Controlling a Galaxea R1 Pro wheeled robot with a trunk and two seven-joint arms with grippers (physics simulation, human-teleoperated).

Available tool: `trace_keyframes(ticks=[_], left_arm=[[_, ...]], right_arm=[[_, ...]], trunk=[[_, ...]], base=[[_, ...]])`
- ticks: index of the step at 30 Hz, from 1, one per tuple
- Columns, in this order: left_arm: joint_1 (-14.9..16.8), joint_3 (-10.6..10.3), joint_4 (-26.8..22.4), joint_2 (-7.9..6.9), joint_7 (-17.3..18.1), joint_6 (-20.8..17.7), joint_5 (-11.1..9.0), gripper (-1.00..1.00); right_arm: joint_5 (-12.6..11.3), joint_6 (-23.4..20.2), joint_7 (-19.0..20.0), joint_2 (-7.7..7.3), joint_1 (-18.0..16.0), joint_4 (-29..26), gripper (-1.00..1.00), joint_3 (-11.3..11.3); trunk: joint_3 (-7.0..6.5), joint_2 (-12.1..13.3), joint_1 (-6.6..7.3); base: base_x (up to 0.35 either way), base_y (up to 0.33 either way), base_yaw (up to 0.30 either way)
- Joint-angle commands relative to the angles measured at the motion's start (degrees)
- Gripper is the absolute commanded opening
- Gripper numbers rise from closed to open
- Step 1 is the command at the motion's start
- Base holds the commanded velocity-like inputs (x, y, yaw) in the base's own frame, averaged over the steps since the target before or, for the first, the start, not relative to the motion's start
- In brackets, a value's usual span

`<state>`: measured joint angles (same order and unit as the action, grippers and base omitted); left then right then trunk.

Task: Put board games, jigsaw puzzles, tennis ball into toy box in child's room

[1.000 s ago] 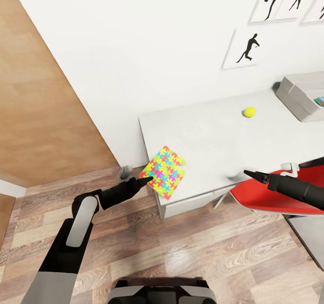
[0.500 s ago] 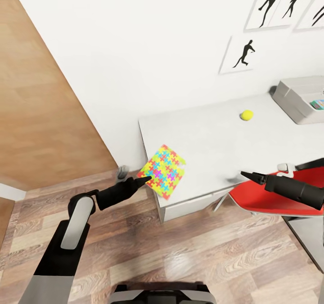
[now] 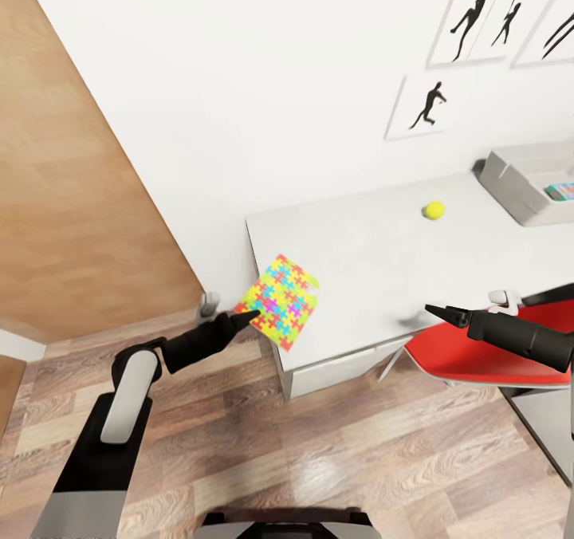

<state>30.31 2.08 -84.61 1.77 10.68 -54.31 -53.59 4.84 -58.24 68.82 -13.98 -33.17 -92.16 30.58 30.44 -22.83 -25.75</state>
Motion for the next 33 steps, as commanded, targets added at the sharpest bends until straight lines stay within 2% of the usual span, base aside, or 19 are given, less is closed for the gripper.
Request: trace_keyframes(ticks=[1, 7, 17, 25, 33], left_arm=[[0.2, 0.3, 0.0, 0.07, 0.5, -0.4, 0.4, -1.00], [1.1, 1.5, 0.1, 0.07, 0.5, -0.4, 0.3, -1.00], [0.9, 1.7, 0.4, 0.06, 0.3, -0.2, 0.4, -1.00], [0.3, 1.8, 0.4, 0.02, 0.3, -0.2, 0.4, -1.00], [0.0, 1.8, 0.4, 0.06, 0.1, -0.1, 0.6, -1.00]], right_arm=[[0.5, -0.4, 0.5, 0.00, -0.1, 0.0, 1.00, 0.1], [0.6, -0.4, 0.5, 0.03, -0.1, 0.0, 1.00, -0.3], [0.6, -0.4, 0.4, 0.25, -0.1, 0.0, 1.00, -0.7], [0.8, -0.4, 0.4, 1.87, -0.1, 0.0, 1.00, -0.8], [0.9, -0.4, 0.4, 2.35, -0.1, 0.0, 1.00, -0.8]], trunk=[[-0.02, -0.1, -0.03], [-0.57, -0.1, -0.03], [-1.49, -0.1, -0.03], [-2.13, -0.1, -0.03], [-2.41, -0.1, -0.03]], base=[[0.000, 0.000, 0.000], [0.000, 0.000, 0.000], [0.000, 0.000, 0.000], [0.000, 0.000, -0.020], [0.000, 0.000, -0.032]])
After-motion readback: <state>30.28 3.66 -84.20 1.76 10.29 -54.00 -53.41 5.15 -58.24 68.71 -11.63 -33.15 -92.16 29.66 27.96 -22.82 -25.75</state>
